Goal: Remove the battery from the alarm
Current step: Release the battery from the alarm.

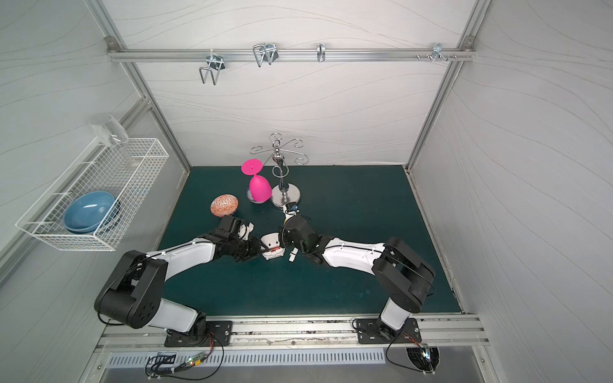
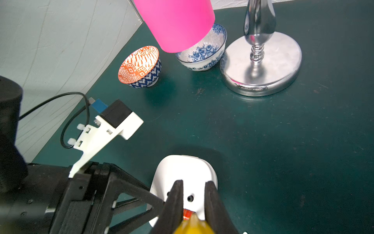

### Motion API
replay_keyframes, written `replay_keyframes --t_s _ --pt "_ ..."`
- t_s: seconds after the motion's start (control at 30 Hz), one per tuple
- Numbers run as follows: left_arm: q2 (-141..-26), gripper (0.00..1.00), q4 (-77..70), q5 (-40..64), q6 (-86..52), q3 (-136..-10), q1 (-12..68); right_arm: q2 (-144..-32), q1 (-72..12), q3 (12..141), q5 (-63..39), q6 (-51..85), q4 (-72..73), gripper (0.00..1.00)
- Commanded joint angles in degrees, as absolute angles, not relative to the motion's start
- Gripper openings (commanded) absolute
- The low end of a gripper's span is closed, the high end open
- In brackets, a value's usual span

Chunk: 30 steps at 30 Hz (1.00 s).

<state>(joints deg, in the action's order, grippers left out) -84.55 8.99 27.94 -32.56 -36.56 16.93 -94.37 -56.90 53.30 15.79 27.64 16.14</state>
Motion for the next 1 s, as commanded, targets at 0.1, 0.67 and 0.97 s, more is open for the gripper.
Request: replay_keyframes --t_s 0.1,0.67,0.97 --pt "-85.6 0.45 7.0 28.3 -31.5 -35.3 16.7 -94.5 -56.7 50.7 12.5 34.1 17.9 0.00" --pt "-82.8 0.37 4.2 29.2 -33.7 -28.6 17.5 -97.1 -52.9 49.6 -1.9 53.0 37.7 0.00" --pt "-83.0 0.44 5.4 26.4 -33.8 -29.0 18.1 -95.2 -52.5 48.4 -3.5 54.3 39.3 0.00"
